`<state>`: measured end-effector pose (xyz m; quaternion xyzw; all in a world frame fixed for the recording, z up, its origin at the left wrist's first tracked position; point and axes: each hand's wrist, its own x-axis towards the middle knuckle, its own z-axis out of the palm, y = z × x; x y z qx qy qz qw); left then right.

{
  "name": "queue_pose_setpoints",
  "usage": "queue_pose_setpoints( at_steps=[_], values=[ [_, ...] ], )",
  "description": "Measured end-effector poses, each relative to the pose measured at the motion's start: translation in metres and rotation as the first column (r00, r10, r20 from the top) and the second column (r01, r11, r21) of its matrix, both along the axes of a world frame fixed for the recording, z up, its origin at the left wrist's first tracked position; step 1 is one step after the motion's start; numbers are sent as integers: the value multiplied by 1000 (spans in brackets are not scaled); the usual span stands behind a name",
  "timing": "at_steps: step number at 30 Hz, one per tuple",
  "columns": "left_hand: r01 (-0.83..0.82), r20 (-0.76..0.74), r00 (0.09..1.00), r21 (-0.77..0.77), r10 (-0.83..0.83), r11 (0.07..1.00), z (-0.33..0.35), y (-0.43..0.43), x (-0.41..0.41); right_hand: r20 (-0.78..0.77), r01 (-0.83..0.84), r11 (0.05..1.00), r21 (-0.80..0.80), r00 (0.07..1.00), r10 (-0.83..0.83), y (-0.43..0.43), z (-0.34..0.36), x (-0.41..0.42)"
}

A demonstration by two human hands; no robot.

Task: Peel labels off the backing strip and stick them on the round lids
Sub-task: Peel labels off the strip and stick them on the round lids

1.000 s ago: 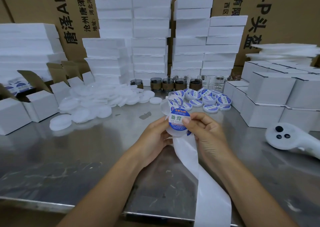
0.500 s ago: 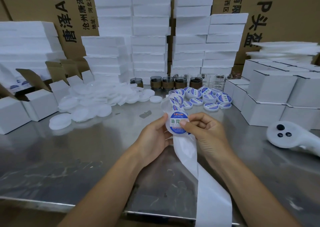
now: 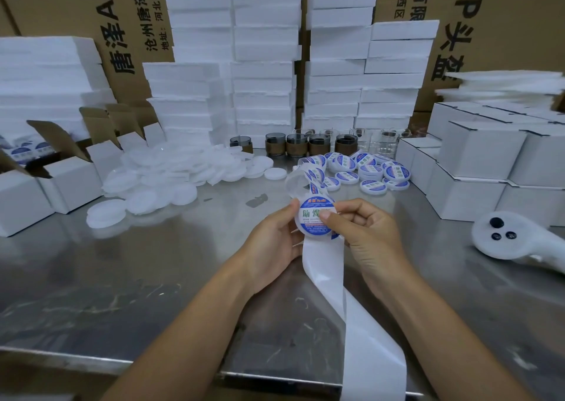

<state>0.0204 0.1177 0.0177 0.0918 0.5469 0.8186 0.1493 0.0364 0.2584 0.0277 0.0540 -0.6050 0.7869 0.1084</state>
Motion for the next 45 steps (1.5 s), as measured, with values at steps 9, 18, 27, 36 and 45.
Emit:
queue_pose_setpoints(
  at_steps=[9,18,27,36,45],
  values=[
    [14,-14,1000,-22,-14,1000,0,1,0,28,26,1000,8,999,-26,0,-1,0],
    [9,-16,1000,-19,-9,1000,0,2,1,47,52,998,40,997,-54,0,-1,0],
    [15,-15,1000,-4,-15,1000,1,2,2,50,64,997,48,997,-66,-1,-1,1],
    [24,-39,999,-31,-25,999,1,2,3,30,105,993,48,994,-106,-2,-4,-1],
    [-11,-204,979,-156,-22,988,-3,3,5,-53,172,978,122,985,-166,-2,-5,0]
  ],
)
